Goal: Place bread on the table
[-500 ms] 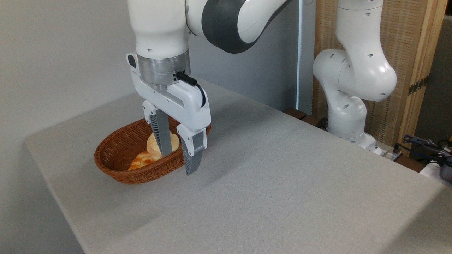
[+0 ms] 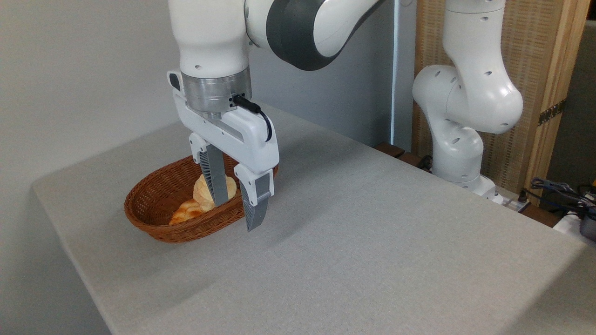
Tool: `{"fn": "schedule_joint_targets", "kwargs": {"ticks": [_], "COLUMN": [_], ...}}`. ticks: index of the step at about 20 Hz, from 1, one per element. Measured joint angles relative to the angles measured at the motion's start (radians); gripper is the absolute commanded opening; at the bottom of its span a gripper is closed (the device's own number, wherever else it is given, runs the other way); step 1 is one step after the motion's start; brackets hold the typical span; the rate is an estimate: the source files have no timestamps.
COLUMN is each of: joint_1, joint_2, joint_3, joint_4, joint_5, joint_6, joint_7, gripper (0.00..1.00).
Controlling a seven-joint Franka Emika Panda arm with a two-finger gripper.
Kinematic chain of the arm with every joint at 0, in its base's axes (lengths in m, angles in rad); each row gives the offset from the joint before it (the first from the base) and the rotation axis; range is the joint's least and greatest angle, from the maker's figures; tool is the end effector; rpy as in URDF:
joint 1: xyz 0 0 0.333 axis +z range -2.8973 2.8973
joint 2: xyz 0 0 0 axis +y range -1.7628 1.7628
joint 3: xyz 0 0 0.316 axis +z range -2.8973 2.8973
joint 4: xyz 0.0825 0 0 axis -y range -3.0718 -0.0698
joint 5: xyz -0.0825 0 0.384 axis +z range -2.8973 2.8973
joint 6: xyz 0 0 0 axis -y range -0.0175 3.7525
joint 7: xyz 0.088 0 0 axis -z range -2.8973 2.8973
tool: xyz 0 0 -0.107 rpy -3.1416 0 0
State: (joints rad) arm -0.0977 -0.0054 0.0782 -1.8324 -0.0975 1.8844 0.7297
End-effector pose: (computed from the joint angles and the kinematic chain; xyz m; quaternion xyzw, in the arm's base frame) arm 0.5670 -0.0182 0.5305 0.9342 -0.3526 0.0432 0.0341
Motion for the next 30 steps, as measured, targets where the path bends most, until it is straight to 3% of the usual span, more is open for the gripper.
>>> {"fn": "schedule_joint_targets", "kwargs": {"ticks": [30], "joint_1": [-0.004], "joint_2": [0.0], "joint_3": [-0.005], "joint_4": [0.008], "joint_5": [0.0], "joint_6": [-0.05], "joint_7": [0.002], "gripper": [1.0]}}
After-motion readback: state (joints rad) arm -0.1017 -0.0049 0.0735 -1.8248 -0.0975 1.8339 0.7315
